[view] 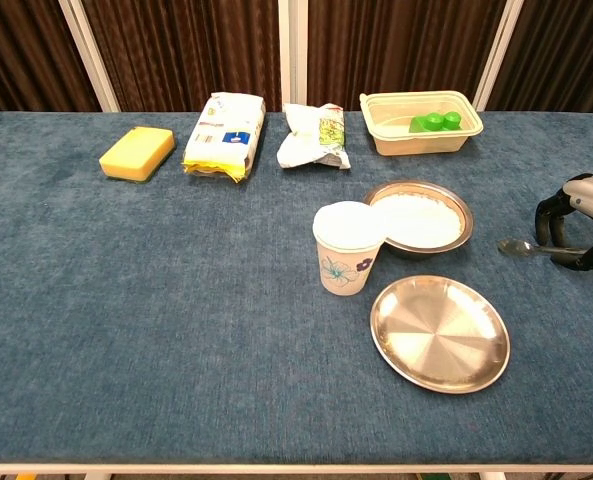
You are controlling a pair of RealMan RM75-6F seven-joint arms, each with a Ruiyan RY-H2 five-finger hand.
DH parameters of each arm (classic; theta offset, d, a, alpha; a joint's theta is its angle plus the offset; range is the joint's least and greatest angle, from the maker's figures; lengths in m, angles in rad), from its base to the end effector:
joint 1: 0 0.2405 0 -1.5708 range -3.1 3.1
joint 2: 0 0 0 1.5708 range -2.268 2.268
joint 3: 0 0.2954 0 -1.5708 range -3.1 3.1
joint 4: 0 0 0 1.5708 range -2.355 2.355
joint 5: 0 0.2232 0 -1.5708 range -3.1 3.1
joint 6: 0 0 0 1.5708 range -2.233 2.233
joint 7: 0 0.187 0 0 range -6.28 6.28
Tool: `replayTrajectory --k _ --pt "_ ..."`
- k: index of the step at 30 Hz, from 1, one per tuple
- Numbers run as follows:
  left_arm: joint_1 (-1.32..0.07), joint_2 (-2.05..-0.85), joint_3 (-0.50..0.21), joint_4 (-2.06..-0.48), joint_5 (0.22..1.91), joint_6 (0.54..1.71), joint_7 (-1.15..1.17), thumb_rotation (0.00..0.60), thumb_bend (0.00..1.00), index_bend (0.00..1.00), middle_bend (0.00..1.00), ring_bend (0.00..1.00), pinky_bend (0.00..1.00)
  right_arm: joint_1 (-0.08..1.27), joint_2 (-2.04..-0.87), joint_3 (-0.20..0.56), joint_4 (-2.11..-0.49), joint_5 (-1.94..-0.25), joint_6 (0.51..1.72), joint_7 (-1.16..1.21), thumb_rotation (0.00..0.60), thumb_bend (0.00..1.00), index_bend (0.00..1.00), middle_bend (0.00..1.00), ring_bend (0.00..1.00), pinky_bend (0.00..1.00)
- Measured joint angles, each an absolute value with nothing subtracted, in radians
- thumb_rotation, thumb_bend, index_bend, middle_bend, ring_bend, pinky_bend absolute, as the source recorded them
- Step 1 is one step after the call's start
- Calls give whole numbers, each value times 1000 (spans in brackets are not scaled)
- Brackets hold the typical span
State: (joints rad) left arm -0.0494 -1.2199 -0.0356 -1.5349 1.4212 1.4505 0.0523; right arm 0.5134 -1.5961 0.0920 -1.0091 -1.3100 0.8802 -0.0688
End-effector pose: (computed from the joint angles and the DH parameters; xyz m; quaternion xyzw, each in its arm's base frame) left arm -0.3834 0.2113 0.1313 -0.5770 -0.4222 -0.3412 0.6102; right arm -0.3575 -0.3892 -0.0283 0.7224 -0.4074 0.2477 0.5008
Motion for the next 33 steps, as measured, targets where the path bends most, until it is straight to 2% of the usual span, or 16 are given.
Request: replayTrajectory --k 20,28,33 --pt "-45 -1223 -33 -1527 1417 1451 46 600 87 216 137 71 48 521 -1576 86 -1037 -1321 888 -75 600 327 572 575 222 48" --pt "-46 -1223 -36 -1522 1422 1455 35 600 87 216 137 71 48 545 -1419 89 -1221 -1334 876 -138 600 327 586 584 230 50" --pt "-45 -1224 -37 -1521 1428 1463 33 600 88 216 137 71 48 608 -1283 107 -1388 -1314 796 -219 600 327 587 584 230 50"
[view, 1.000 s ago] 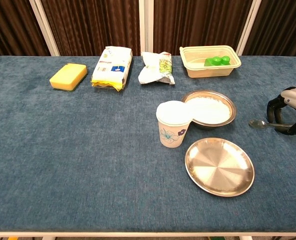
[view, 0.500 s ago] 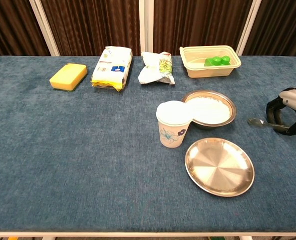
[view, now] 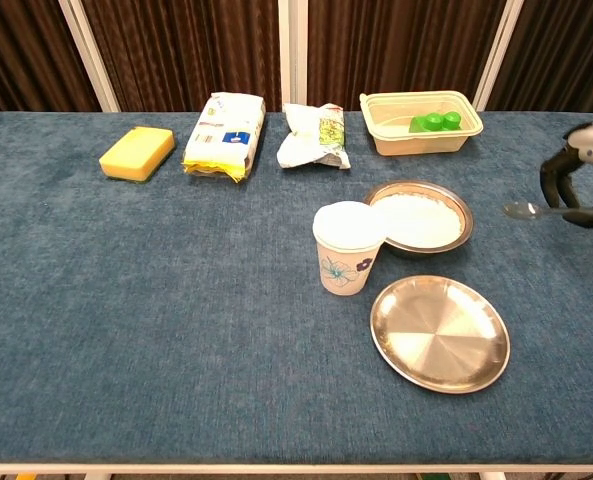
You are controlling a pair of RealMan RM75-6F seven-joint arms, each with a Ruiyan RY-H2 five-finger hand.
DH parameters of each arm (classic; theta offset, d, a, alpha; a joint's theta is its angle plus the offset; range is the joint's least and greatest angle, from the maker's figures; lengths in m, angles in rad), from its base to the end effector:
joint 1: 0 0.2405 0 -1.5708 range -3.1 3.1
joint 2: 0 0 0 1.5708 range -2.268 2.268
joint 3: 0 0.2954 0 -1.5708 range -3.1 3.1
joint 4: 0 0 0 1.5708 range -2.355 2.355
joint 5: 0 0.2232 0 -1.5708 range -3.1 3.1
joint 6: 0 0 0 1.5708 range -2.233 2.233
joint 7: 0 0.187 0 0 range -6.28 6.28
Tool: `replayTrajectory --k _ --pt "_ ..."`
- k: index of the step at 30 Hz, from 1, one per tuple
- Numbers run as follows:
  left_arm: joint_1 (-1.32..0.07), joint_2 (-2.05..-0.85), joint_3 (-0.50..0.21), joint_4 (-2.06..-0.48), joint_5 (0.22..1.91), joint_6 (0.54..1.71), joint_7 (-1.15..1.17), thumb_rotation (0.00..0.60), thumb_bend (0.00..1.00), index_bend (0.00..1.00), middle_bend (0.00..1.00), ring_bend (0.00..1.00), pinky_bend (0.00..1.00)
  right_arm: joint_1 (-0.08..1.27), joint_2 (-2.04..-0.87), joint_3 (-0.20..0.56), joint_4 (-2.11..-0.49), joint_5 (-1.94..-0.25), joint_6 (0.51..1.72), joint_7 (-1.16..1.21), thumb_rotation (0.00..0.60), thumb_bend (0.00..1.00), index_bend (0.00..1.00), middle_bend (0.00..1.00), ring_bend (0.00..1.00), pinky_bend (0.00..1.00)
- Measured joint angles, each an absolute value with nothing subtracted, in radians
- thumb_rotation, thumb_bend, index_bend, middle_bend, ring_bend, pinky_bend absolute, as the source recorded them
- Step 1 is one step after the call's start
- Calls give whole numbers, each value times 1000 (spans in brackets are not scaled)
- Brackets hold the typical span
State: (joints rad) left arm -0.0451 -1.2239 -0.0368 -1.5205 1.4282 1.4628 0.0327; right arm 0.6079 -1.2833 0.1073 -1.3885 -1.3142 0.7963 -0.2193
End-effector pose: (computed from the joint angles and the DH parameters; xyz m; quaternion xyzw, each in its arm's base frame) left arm -0.3849 0.2104 0.1333 -0.5732 -0.4204 -0.3480 0.6112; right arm -0.2909 -0.4036 0.0392 0.7884 -0.3345 0.2325 0.4610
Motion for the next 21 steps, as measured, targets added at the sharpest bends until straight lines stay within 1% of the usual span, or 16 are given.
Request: replayTrajectory --k 4,8,11,16,21 --pt "-41 -1223 -35 -1520 1429 1468 31 600 87 216 137 71 48 684 -1230 127 -1461 -1269 716 -313 600 327 589 586 230 50" --pt "-38 -1222 -35 -1518 1428 1470 26 600 86 216 137 71 48 762 -1233 135 -1479 -1205 650 -420 600 327 591 587 230 50" --pt "-37 -1225 -35 -1513 1427 1471 20 600 86 216 137 71 48 820 -1256 131 -1473 -1142 616 -512 600 327 592 587 230 50" --pt "-36 -1229 -34 -1502 1427 1468 9 600 87 216 137 71 48 913 -1315 99 -1447 -1016 588 -663 600 327 593 587 230 50" --pt "-35 -1233 -35 -1494 1426 1468 0 600 87 216 137 71 48 989 -1366 40 -1425 -894 594 -796 600 327 593 587 230 50"
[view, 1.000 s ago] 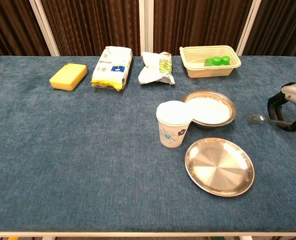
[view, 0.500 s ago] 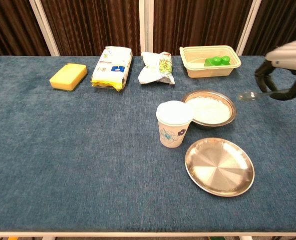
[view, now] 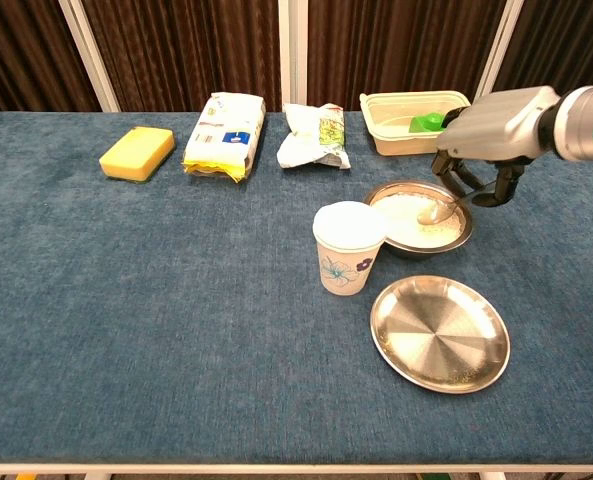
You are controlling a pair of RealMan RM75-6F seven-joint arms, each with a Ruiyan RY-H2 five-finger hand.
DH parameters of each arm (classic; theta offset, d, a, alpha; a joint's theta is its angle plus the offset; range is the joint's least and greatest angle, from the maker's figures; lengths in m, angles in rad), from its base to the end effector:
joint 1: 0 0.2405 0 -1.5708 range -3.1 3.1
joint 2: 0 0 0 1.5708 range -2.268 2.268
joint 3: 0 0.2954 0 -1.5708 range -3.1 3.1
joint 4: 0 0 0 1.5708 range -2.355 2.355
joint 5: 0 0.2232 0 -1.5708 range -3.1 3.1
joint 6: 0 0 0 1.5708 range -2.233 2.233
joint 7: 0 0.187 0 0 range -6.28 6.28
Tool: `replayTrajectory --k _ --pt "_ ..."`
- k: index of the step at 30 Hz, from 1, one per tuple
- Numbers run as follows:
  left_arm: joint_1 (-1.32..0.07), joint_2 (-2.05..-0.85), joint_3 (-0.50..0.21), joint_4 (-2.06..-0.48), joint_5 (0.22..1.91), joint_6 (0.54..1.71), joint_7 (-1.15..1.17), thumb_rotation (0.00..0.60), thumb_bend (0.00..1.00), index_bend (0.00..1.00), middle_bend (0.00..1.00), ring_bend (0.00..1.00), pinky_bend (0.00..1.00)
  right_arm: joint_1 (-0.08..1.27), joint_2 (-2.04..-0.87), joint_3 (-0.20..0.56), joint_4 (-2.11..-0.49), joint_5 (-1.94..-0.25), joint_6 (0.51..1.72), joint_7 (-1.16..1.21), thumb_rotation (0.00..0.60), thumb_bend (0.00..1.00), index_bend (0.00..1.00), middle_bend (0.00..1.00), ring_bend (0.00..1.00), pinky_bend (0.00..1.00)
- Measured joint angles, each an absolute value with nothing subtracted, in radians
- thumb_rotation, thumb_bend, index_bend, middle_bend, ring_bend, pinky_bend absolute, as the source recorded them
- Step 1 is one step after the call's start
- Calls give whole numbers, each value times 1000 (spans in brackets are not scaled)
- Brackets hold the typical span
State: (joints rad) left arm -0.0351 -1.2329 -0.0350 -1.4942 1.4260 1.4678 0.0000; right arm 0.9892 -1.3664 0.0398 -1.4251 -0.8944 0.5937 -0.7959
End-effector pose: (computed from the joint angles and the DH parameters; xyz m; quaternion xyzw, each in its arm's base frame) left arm -0.3917 0.2062 0.1336 -0.5655 -0.4268 -0.3504 0.6126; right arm -0.1833 -0.4536 -0.0289 0.8894 -0.1716 0.1098 0.4093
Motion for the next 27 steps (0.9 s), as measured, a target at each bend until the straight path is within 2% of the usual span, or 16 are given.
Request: replayTrajectory --k 9,13,27 --pt "-34 -1238 -36 -1486 1428 1469 -10 600 87 216 137 71 48 1100 -1463 -41 -1398 -734 664 -956 600 327 593 587 230 50" --pt "-30 -1239 -34 -1483 1423 1467 -14 600 87 216 137 71 48 1117 -1487 -53 -1398 -713 693 -961 600 327 593 586 231 50" --pt "-27 -1234 -34 -1493 1429 1475 -4 600 87 216 137 71 48 1055 -1397 -58 -1450 -795 752 -790 600 327 593 586 232 50"
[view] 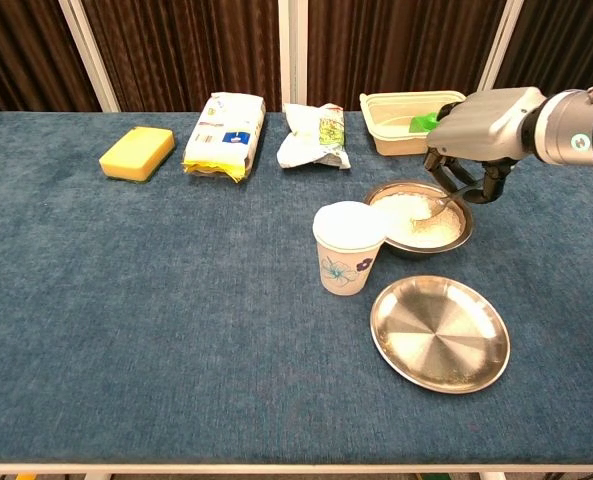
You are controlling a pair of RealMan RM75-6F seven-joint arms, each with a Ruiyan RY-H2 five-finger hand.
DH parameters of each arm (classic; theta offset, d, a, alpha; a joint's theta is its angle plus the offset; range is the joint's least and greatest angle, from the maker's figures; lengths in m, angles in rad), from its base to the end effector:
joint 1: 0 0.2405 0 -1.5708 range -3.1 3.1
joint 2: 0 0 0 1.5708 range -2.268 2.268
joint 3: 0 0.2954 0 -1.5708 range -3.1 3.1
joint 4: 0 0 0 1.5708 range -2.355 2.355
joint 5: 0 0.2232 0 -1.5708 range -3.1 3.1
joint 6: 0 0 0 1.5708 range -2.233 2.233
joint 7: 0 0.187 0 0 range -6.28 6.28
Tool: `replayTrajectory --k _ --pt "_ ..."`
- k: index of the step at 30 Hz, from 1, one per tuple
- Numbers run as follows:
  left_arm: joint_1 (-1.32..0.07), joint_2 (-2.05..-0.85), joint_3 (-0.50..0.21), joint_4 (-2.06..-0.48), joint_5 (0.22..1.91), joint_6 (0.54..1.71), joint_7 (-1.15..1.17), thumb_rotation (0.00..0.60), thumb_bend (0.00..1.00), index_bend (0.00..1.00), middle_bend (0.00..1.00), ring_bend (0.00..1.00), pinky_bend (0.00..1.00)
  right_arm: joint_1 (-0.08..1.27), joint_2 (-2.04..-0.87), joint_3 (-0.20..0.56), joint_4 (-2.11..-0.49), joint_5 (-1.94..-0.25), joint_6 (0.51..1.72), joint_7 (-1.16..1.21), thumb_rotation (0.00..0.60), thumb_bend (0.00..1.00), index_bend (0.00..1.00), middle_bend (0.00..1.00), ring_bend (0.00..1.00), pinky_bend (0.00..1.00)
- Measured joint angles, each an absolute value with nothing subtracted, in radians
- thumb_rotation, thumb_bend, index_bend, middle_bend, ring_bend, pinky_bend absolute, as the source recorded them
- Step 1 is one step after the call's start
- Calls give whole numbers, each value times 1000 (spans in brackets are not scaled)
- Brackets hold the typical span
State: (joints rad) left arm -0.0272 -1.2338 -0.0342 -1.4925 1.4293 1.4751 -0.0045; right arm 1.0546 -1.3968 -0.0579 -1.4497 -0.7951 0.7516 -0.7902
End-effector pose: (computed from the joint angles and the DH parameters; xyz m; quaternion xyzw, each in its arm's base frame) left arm -0.3926 0.2031 0.1343 -0.5629 -0.4273 -0.3516 0.6139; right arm -0.1762 -0.4542 -0.0313 0.8729 -0.1770 0.1213 0.4381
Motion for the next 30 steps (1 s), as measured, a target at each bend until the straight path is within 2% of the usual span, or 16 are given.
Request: replayTrajectory --k 8,17,25,30 --pt "-30 -1226 -39 -1507 1428 1475 10 600 87 216 137 71 48 1000 -1399 -43 -1422 -887 761 -635 600 327 593 586 235 50" --pt "-26 -1217 -39 -1523 1428 1482 22 600 87 216 137 71 48 925 -1382 -5 -1405 -1063 802 -420 600 327 597 588 244 50" --pt "-29 -1217 -42 -1522 1429 1481 21 600 87 216 137 71 48 878 -1292 13 -1524 -1204 868 -330 600 327 597 588 244 50" --pt "-30 -1219 -42 -1519 1437 1488 21 600 87 216 137 71 48 885 -1254 21 -1609 -1267 863 -334 600 327 597 588 244 50"
